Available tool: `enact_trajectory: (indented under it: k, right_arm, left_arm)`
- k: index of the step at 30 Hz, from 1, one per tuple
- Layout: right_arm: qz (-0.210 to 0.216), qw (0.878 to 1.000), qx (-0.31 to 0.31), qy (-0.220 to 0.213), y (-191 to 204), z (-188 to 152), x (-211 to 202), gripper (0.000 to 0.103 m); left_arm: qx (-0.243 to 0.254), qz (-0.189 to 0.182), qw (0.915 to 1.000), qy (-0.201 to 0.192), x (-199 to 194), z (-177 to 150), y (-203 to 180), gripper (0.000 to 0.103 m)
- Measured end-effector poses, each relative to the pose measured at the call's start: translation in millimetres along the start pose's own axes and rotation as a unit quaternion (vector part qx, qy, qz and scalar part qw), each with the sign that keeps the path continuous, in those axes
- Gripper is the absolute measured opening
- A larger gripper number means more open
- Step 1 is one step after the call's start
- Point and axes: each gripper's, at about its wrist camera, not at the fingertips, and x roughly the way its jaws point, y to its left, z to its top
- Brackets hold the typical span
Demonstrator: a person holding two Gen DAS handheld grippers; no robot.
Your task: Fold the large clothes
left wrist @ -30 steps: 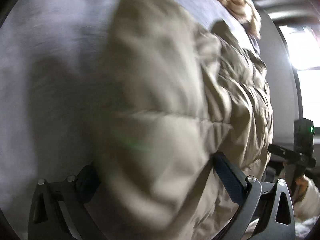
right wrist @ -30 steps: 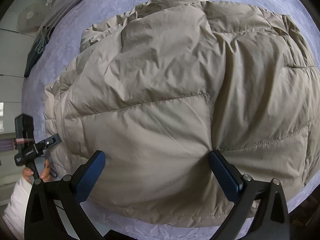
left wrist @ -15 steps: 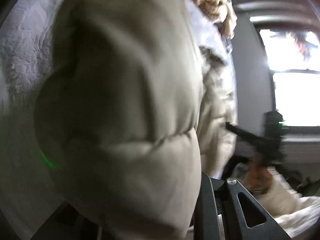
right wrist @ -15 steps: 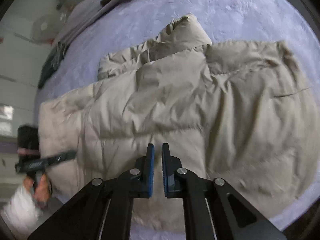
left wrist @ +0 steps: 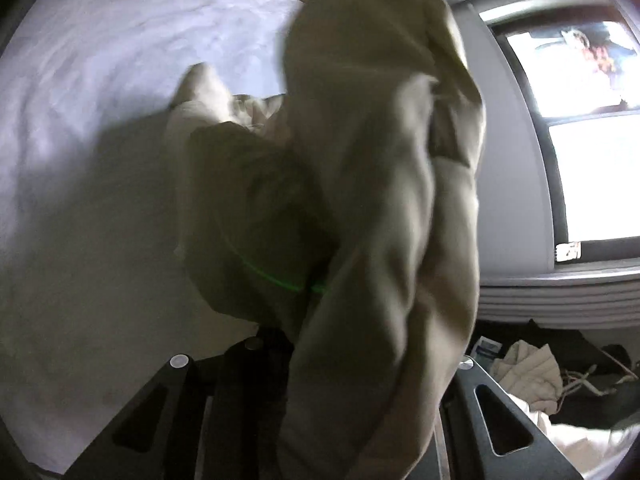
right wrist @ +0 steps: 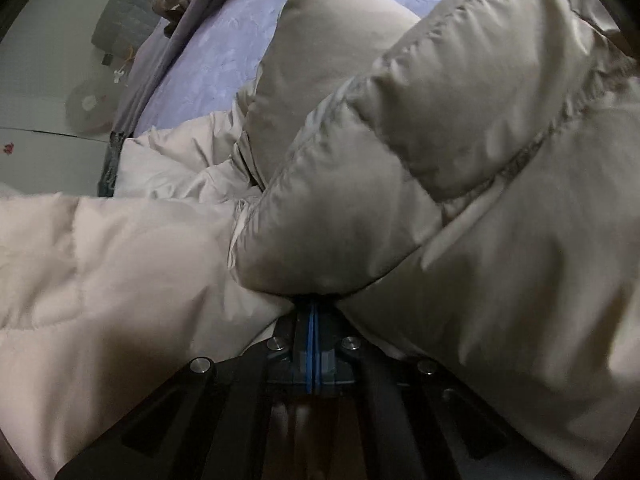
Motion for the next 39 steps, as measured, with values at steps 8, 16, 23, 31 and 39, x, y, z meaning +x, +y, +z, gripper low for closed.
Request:
enact_trajectory:
  k: [8, 16, 23, 31, 39]
  right_arm:
    - [0.059, 0.996, 0.047, -0.04, -58, -34, -96, 0.001]
    - [0.049, 0.99, 0.115, -0.071, -123, -91, -159, 0.004]
    - [0.082, 0.986, 0.085, -0.121, -113, -139, -226, 0.084]
    - [0.096, 0.99, 0.045, -0.095, -65, -109, -204, 0.082]
    - [-0.099, 0.985, -0.009, -0.141, -59, -87, -184, 0.017]
  left_arm:
    - [0.067, -0.032, 0.9967, 0.032, 59, 15, -71, 0.073]
    - [0.075, -0.112, 0.9844, 0.113, 169, 32, -89, 0.086]
    - [0.097, -0.054, 0.9903, 0.084, 190, 38, -117, 0.085]
    - [0.181, 0.041, 0.9818, 0.039, 171, 37, -128, 0.085]
    - [0.221, 0.214, 0.9421, -0.134, 83, 63, -76, 0.085]
